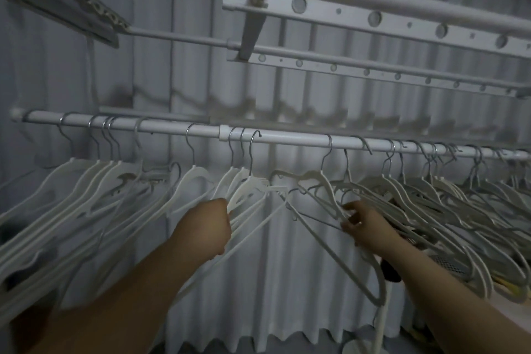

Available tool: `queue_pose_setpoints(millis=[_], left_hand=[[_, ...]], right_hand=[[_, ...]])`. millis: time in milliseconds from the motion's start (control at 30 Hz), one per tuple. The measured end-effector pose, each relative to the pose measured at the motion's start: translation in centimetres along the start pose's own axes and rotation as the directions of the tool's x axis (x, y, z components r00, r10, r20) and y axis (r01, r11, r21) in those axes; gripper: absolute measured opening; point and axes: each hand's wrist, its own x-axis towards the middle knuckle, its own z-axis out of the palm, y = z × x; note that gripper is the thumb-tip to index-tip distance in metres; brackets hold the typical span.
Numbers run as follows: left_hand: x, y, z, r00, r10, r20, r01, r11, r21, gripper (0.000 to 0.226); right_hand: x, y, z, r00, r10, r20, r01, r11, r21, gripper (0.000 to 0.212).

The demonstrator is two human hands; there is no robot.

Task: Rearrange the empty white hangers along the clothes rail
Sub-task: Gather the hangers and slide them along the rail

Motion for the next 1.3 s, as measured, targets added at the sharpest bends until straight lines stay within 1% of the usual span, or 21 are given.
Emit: queue_pose_setpoints(millis=[100, 167, 300, 500, 567, 667, 767, 833, 933, 1000, 1033, 1067, 1100, 1167, 1200, 1233, 1267, 1300], left_hand=[[0.8, 1.4, 0.2, 0.999, 0.005, -0.042, -0.001, 0.993, 0.114, 0.022], [1.1, 2.4, 0.1, 0.999, -0.018, -0.049, 0.025, 0.990, 0.141, 0.024], [1.2, 4.0, 0.7, 0.996, -0.052, -0.078, 0.069, 0.971, 0.229, 0.024], [2.4, 4.3, 1.5, 0.991, -0.104, -0.082, 0.117, 0.979, 0.164, 0.024], [2.4, 4.5, 1.6, 0.990, -0.106, -0.093, 0.121, 0.977, 0.176, 0.024], [2.8, 4.5, 1.8, 0.988, -0.116, -0.106, 0.135, 0.973, 0.187, 0.025], [3.3, 4.4, 1.8, 0.984, -0.147, -0.101, 0.164, 0.968, 0.188, 0.025], [3.5, 4.3, 1.9, 0.985, -0.146, -0.092, 0.163, 0.963, 0.216, 0.024], [3.3, 4.2, 2.1, 0.985, -0.130, -0.117, 0.157, 0.954, 0.257, 0.023], [3.0, 4.1, 2.1, 0.982, -0.105, -0.158, 0.150, 0.939, 0.308, 0.026], [2.9, 4.1, 2.0, 0.980, -0.091, -0.176, 0.146, 0.931, 0.335, 0.029], [2.8, 4.2, 2.0, 0.979, -0.074, -0.188, 0.138, 0.925, 0.355, 0.033], [2.7, 4.4, 1.9, 0.980, -0.052, -0.195, 0.121, 0.923, 0.366, 0.037], [2.2, 5.4, 1.9, 0.976, 0.025, -0.218, 0.062, 0.922, 0.381, 0.040], [1.9, 6.1, 2.0, 0.967, 0.075, -0.245, 0.025, 0.925, 0.380, 0.040], [1.7, 6.9, 2.2, 0.952, 0.126, -0.278, -0.019, 0.933, 0.360, 0.039], [1.3, 7.7, 2.5, 0.934, 0.175, -0.311, -0.069, 0.944, 0.322, 0.039], [1.1, 8.5, 2.9, 0.916, 0.216, -0.338, -0.126, 0.955, 0.270, 0.039]], right_hand=[[0.0, 0.5, -0.3, 0.998, -0.048, 0.039, 0.050, 0.998, -0.041, 0.035], [-0.1, 0.7, -0.6, 0.995, -0.086, 0.039, 0.088, 0.995, -0.042, 0.035], [-0.6, 0.7, -0.9, 0.995, -0.099, 0.014, 0.098, 0.995, 0.018, 0.035], [-0.7, 0.7, -1.1, 0.993, -0.120, 0.003, 0.120, 0.992, 0.040, 0.036], [-0.5, 0.8, -0.9, 0.991, -0.134, 0.005, 0.134, 0.990, 0.047, 0.038], [0.0, 1.2, -0.3, 0.986, -0.167, -0.016, 0.167, 0.986, 0.000, 0.040], [0.3, 0.9, 0.2, 0.983, -0.185, -0.005, 0.185, 0.983, -0.013, 0.040], [0.5, 0.7, 0.4, 0.976, -0.217, 0.003, 0.217, 0.976, -0.020, 0.041], [0.3, 0.6, 0.2, 0.968, -0.250, 0.007, 0.250, 0.968, -0.021, 0.042], [0.1, 0.8, -0.3, 0.965, -0.261, -0.027, 0.261, 0.965, 0.002, 0.040], [0.1, 1.0, -0.8, 0.961, -0.269, -0.065, 0.269, 0.963, -0.004, 0.038], [0.2, 1.3, -1.4, 0.946, -0.293, -0.136, 0.291, 0.956, -0.039, 0.035], [0.2, 1.7, -2.0, 0.918, -0.330, -0.219, 0.318, 0.944, -0.089, 0.031], [0.3, 2.8, -3.6, 0.812, -0.446, -0.376, 0.365, 0.891, -0.269, 0.022], [0.5, 3.6, -4.2, 0.764, -0.483, -0.428, 0.358, 0.869, -0.341, 0.021], [0.9, 4.6, -4.7, 0.742, -0.490, -0.457, 0.326, 0.860, -0.393, 0.022], [1.1, 5.3, -5.3, 0.761, -0.468, -0.448, 0.291, 0.865, -0.410, 0.023], [1.1, 5.5, -6.1, 0.813, -0.403, -0.420, 0.231, 0.886, -0.403, 0.025]])
